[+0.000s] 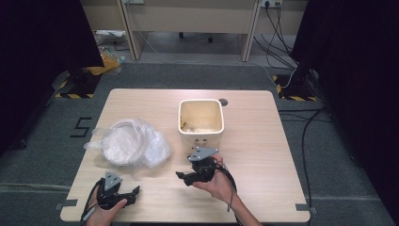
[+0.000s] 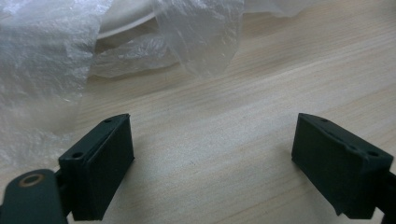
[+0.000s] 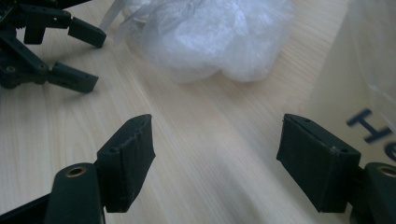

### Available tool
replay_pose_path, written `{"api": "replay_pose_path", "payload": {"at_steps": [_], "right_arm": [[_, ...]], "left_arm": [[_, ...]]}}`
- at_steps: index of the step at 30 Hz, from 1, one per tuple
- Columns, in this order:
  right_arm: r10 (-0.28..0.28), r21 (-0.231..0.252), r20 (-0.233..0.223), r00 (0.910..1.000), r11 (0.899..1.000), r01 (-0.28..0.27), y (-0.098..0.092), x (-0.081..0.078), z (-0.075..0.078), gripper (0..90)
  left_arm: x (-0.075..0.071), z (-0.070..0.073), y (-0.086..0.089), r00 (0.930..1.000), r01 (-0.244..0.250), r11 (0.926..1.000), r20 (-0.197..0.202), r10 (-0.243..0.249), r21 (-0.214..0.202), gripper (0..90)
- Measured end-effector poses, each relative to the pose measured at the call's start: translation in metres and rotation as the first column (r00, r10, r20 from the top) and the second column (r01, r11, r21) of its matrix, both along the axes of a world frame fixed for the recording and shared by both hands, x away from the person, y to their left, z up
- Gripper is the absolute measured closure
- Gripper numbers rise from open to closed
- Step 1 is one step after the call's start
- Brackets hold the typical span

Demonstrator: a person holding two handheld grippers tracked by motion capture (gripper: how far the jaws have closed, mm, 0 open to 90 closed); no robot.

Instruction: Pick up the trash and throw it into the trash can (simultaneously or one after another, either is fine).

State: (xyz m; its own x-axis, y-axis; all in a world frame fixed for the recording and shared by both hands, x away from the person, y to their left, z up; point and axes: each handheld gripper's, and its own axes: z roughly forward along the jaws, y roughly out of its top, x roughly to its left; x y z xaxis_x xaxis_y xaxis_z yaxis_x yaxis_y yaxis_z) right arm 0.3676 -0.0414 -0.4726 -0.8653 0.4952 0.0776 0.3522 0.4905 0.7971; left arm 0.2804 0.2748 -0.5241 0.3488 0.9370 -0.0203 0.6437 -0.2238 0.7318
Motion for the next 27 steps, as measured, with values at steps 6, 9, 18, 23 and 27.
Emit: {"api": "replay_pose_path", "payload": {"at_steps": [6, 9, 18, 23, 27], "right_arm": [[0.016, -0.004, 0.005, 0.9999, 1.000, -0.016, 0.018, 0.007, -0.002, 28.1], [0.009, 0.000, 0.010, 0.9999, 1.000, -0.009, 0.026, 0.014, -0.003, 30.4], [0.023, 0.005, 0.008, 0.9997, 1.000, -0.023, 0.044, 0.024, -0.004, 32.6], [0.015, 0.012, -0.026, 0.9996, 1.000, -0.014, 0.063, 0.034, -0.008, 24.4], [0.001, -0.005, -0.022, 0.9998, 1.000, -0.001, 0.077, 0.041, -0.013, 30.9]], "left_arm": [[0.000, 0.000, 0.001, 1.0000, 0.001, 1.0000, -0.004, -0.001, -0.001, 11.9], [0.000, 0.001, 0.001, 1.0000, 0.000, 1.0000, -0.006, 0.000, 0.001, 12.0], [0.000, 0.001, 0.001, 0.9999, -0.003, 1.0000, -0.012, 0.003, 0.004, 11.1], [0.000, 0.001, 0.002, 0.9999, -0.004, 1.0000, -0.010, 0.004, 0.003, 10.5], [0.000, 0.000, 0.002, 1.0000, -0.002, 1.0000, -0.007, 0.002, 0.004, 10.5]]}}
